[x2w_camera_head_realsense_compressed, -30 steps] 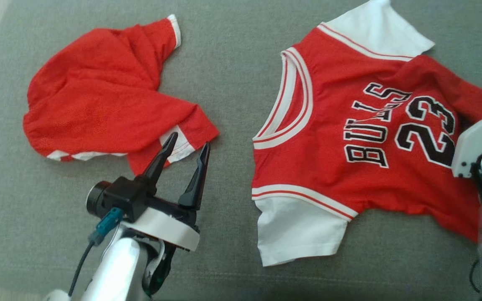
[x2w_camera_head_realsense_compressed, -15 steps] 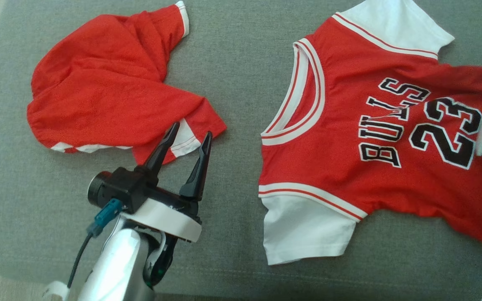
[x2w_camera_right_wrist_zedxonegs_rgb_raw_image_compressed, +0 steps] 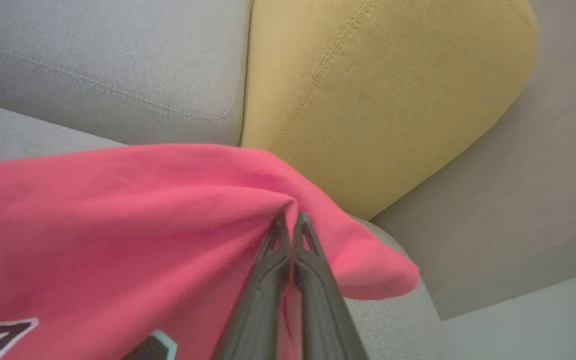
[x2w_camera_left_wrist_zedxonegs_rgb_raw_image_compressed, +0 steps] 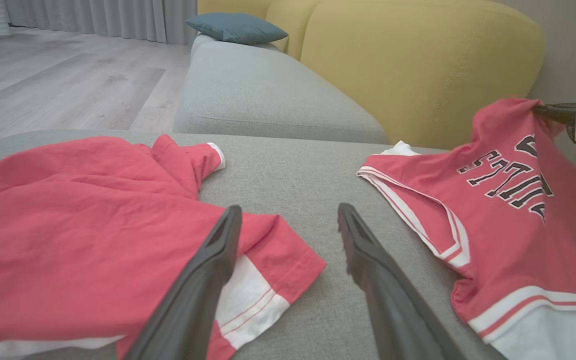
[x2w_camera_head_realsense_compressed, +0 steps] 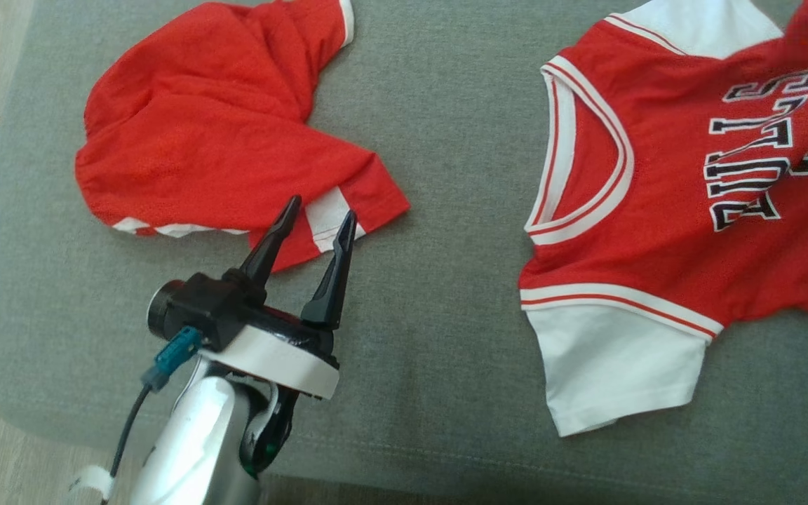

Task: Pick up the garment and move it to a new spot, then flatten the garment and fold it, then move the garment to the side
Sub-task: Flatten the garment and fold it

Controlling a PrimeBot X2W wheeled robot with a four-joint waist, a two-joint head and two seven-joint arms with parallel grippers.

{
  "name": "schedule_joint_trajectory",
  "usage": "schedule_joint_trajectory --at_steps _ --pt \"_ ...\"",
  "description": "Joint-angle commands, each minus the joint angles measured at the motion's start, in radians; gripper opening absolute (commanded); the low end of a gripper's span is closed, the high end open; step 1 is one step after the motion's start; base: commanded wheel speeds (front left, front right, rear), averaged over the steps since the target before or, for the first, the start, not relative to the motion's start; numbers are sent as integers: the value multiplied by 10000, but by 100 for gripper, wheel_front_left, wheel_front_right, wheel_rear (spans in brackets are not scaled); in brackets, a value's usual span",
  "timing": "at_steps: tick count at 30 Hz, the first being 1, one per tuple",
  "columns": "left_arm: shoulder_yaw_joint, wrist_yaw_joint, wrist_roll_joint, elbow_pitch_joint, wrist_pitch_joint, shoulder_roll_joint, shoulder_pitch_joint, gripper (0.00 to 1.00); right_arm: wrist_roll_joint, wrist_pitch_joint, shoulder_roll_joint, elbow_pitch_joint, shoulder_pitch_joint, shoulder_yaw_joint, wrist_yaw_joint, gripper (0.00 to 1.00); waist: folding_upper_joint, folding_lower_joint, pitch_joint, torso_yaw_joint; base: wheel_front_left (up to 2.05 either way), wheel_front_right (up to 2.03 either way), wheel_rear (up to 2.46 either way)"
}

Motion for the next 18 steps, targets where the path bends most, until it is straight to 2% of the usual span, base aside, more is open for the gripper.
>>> schedule_joint_trajectory --at_steps 1,6,10,15,18 --pt "226 -59 -50 -323 -59 30 -275 100 -69 -148 -157 -234 -278 106 2 100 0 0 19 35 0 0 0" --pt "286 -30 -63 -282 -59 30 -243 100 -212 -615 269 99 -103 -345 2 100 0 0 -138 -63 0 0 0" --pt "430 -20 22 -296 -59 30 -161 100 58 -1570 873 158 218 -652 2 100 0 0 -542 -374 0 0 0" --pt "554 -22 13 -367 -59 30 45 100 969 -3021 1760 148 930 -532 2 100 0 0 -1267 -883 0 0 0" --pt "590 -5 -104 -443 -59 30 216 100 1705 -3671 2117 78 1587 -77 2 100 0 0 -1721 -1185 0 0 0"
